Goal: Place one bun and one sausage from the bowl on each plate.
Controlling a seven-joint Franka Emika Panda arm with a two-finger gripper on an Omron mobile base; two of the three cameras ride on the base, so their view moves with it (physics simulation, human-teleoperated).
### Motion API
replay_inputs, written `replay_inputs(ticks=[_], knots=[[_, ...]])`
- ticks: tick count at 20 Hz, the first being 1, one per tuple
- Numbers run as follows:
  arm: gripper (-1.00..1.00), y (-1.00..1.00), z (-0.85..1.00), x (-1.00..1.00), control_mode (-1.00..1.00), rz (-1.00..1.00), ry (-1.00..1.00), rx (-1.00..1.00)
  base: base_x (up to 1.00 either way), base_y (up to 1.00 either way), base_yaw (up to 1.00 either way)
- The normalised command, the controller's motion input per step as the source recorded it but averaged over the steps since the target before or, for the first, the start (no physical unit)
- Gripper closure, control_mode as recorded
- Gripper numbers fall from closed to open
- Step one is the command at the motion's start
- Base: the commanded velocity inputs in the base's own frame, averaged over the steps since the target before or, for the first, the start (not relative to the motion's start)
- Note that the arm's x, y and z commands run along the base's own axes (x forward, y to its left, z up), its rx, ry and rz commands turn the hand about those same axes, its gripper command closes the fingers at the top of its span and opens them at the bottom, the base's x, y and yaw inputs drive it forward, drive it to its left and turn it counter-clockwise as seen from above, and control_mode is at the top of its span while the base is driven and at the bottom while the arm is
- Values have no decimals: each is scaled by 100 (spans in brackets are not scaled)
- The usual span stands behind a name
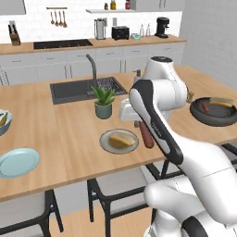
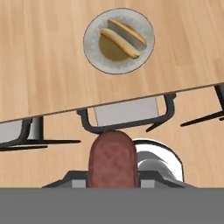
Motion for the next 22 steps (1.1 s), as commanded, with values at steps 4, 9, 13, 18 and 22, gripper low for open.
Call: replay_inputs(ticks=[4,9,13,18,22], knots=[[100,21,-7,73,-100,5,4,-6,24,14,0],[100,35,-69,100,-100,37,6,-23,0,0,0],[100,31,-80,99,-100,53,5,-25,0,0,0],[100,23,-77,80,-100,49,10,-13,0,0,0],[100,27,-69,59,-100,16,14,-3,0,0,0]])
